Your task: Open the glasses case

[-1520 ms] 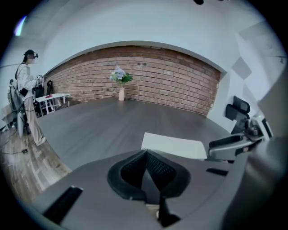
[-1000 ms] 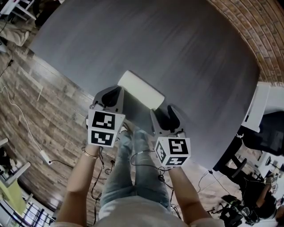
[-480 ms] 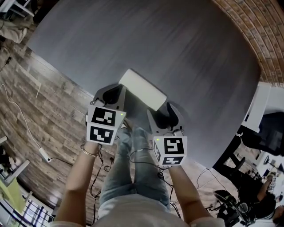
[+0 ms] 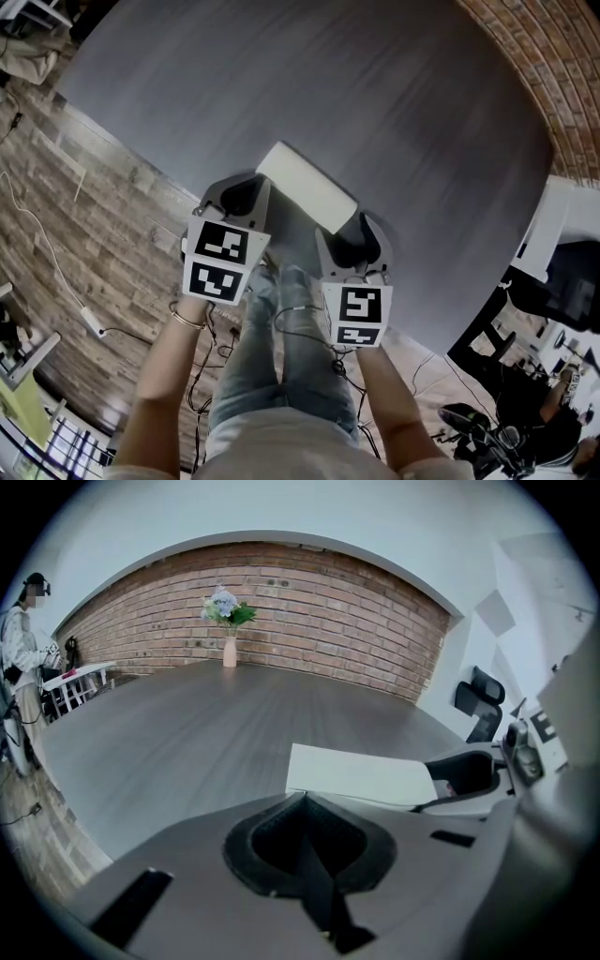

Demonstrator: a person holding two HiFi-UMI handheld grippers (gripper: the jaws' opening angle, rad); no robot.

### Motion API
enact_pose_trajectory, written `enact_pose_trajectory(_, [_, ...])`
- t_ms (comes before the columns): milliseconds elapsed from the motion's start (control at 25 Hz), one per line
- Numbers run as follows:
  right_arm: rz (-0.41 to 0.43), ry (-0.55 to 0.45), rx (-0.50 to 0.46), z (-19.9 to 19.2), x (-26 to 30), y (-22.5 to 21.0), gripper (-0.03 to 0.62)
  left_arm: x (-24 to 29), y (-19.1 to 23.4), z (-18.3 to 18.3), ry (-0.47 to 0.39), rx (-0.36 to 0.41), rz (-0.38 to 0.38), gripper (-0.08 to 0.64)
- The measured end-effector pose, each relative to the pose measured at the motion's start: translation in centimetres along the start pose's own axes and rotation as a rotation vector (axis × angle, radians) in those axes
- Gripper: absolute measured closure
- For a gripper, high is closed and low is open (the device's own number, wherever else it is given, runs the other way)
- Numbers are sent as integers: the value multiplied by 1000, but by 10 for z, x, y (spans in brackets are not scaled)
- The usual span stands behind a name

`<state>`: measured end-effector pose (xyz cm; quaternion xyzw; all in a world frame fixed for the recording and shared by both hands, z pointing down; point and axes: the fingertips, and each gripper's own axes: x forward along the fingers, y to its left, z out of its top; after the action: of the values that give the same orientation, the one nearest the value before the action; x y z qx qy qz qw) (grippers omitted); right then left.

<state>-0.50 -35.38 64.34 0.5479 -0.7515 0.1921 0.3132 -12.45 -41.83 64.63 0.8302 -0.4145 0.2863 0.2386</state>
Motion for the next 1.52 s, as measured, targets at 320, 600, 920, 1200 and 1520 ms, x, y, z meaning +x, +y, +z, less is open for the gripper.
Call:
enact_pose_trajectory(320, [-23,-22,-7,6,-1,-7,298,2,2,1,17,-8,-16,555])
enact_pose_trajectory(600, [-39,-73,10,28,-8,-17,304,2,3,0,31,-5,-17,555])
enact_pose_trajectory(920, [-59,-121,42,55,-10,-37,307,1,1,-1,53,9,-12,555])
enact_pose_trajectory(1200, [-58,-132,66,63,-6,-44,310,2,4,0,46,-3,-15,555])
enact_pose_trajectory(1520, [-66,-144,76,70,-15,-47,311,-5,-2,6,41,-1,-14,555])
